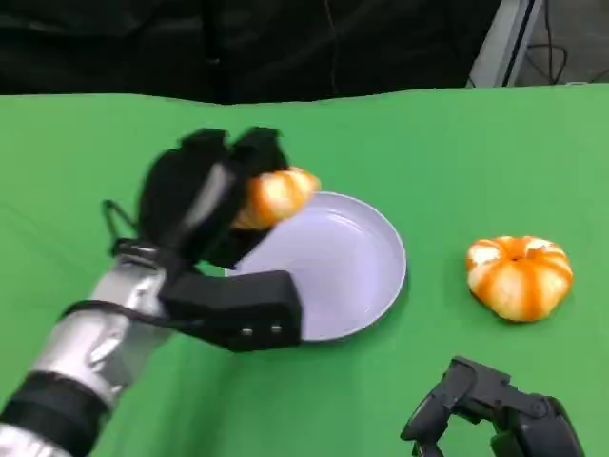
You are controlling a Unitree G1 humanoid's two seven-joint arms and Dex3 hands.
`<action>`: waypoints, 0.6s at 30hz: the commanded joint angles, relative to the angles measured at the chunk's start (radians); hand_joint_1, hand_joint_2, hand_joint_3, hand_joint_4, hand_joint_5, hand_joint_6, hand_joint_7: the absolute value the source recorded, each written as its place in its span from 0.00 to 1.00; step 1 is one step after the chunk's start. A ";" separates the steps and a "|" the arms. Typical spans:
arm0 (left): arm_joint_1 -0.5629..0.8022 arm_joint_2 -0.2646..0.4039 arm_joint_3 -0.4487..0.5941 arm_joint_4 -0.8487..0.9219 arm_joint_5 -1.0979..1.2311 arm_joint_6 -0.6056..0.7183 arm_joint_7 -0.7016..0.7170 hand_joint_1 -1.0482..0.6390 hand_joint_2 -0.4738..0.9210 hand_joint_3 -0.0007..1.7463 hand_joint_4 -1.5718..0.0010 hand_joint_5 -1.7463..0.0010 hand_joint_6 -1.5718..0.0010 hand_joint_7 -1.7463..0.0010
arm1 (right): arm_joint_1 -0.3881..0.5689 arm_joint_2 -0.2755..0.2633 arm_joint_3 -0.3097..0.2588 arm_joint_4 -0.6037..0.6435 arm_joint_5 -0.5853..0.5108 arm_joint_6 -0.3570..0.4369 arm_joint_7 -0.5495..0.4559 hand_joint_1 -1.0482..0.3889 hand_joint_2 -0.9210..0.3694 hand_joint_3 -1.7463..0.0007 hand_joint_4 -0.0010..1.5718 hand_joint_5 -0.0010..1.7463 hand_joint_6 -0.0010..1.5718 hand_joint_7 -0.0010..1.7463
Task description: Grasp the bread from the table and place it into the plate.
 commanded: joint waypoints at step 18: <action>-0.180 -0.116 -0.161 0.245 0.097 0.244 -0.289 0.36 0.98 0.16 0.84 0.66 0.72 0.91 | 0.015 -0.004 -0.004 -0.005 0.019 -0.015 -0.003 0.66 0.49 0.22 0.48 0.90 0.52 0.75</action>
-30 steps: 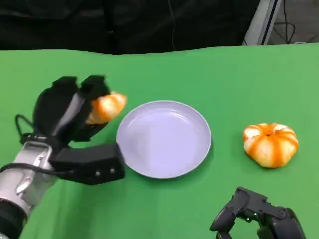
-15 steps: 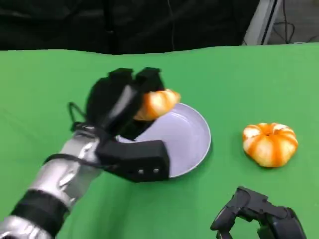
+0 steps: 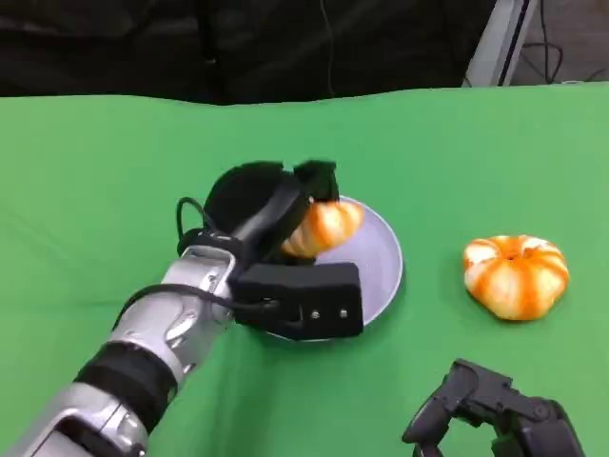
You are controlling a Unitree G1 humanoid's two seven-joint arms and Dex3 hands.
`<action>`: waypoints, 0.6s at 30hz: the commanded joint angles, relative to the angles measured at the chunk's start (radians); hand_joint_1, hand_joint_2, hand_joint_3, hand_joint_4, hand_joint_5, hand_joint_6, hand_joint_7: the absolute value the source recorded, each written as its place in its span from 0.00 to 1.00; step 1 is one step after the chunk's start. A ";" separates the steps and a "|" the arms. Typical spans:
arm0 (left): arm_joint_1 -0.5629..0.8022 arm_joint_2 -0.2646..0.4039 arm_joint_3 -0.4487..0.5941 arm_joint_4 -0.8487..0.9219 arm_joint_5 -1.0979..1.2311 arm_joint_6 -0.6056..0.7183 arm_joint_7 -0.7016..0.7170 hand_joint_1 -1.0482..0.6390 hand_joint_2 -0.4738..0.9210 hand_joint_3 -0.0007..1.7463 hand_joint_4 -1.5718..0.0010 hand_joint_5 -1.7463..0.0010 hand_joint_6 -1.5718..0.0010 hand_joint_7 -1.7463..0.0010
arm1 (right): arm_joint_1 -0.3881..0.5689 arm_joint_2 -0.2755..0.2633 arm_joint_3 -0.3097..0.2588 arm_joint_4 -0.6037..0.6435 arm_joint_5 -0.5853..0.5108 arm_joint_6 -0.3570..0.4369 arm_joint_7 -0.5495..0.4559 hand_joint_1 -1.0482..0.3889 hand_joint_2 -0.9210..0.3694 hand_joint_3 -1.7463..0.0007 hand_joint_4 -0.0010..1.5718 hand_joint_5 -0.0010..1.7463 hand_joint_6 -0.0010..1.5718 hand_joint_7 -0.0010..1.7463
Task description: Grasp the bread from the table and place it into the plate.
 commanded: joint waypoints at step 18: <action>0.057 0.095 0.024 -0.176 -0.123 0.075 -0.366 0.00 1.00 0.36 1.00 1.00 1.00 1.00 | -0.002 -0.008 -0.012 0.004 0.014 -0.015 0.000 0.67 0.49 0.21 0.48 0.90 0.52 0.75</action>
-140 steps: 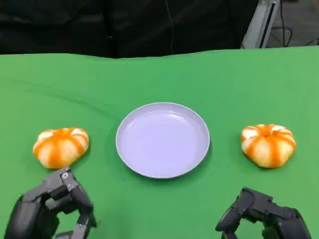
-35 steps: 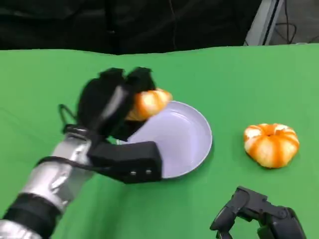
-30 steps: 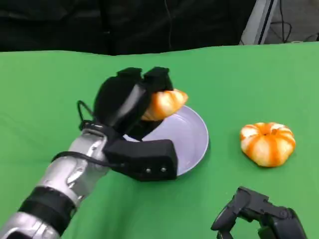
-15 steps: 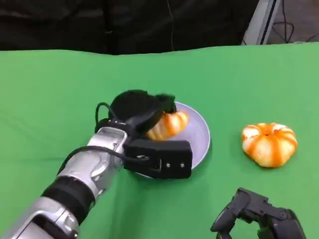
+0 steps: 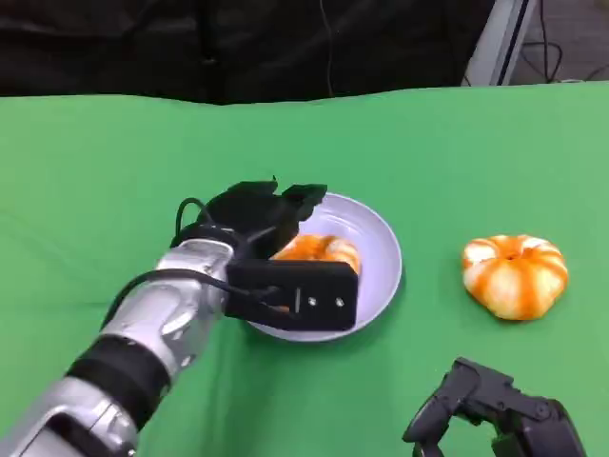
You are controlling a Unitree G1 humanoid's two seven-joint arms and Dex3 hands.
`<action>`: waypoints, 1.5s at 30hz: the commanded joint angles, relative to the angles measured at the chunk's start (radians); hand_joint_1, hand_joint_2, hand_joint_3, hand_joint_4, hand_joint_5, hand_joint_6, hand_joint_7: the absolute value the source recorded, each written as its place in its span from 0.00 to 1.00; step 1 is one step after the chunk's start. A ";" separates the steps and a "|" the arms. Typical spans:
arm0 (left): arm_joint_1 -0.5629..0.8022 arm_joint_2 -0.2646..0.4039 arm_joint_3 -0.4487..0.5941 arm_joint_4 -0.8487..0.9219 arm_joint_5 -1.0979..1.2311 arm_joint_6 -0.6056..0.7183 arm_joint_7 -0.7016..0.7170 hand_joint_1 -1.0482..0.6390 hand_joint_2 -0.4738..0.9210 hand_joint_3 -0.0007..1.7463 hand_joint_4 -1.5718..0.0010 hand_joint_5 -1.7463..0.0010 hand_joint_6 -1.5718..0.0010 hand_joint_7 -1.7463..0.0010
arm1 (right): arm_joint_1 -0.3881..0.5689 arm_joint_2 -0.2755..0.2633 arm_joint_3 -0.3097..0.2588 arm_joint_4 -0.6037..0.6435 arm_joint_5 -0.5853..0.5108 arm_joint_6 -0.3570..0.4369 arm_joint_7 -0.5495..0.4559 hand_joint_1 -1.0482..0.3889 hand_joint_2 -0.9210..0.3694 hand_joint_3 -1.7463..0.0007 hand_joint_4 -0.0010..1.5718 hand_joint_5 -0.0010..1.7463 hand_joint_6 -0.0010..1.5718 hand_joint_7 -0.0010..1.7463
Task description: Grasp the bread from the table and place it into the plate.
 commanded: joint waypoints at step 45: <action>1.079 -0.097 0.591 -0.964 -0.879 -0.348 -0.107 0.66 0.74 0.73 0.47 0.00 0.55 0.07 | 0.027 -0.017 -0.013 -0.037 0.017 0.018 0.008 0.66 0.49 0.21 0.48 0.91 0.51 0.76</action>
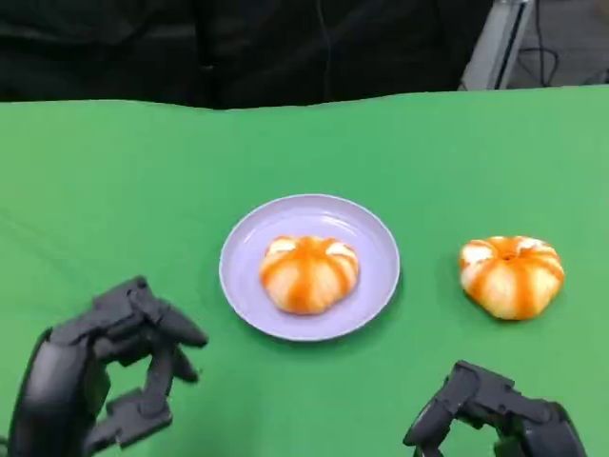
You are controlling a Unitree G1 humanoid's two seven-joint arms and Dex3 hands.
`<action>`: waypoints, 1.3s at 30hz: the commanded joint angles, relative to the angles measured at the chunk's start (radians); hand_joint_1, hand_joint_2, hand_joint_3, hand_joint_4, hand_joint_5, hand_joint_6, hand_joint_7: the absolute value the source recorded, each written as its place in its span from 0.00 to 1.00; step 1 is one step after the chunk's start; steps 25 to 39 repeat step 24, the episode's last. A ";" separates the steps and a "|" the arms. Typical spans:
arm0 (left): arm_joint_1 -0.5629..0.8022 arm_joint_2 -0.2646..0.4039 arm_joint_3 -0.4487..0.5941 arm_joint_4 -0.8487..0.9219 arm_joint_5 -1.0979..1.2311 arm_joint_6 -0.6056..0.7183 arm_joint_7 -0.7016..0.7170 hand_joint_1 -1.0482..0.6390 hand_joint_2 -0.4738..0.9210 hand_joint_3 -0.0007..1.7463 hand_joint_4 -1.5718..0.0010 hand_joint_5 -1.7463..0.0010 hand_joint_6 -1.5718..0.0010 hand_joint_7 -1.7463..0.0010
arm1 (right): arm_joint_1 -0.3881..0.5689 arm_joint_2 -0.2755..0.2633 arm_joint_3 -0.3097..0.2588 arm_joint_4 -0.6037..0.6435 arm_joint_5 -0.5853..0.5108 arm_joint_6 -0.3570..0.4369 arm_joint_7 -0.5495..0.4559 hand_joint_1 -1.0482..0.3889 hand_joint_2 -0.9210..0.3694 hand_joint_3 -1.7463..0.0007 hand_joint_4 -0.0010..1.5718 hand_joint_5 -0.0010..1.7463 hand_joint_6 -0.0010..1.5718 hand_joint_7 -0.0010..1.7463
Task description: Grasp the bread from the table and place it into the plate.
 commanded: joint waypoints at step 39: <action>0.059 -0.035 0.003 0.082 -0.040 -0.111 -0.029 0.61 0.68 0.72 0.46 0.00 0.55 0.04 | 0.015 -0.015 -0.026 -0.022 0.034 0.003 0.024 0.67 0.48 0.21 0.46 0.93 0.50 0.78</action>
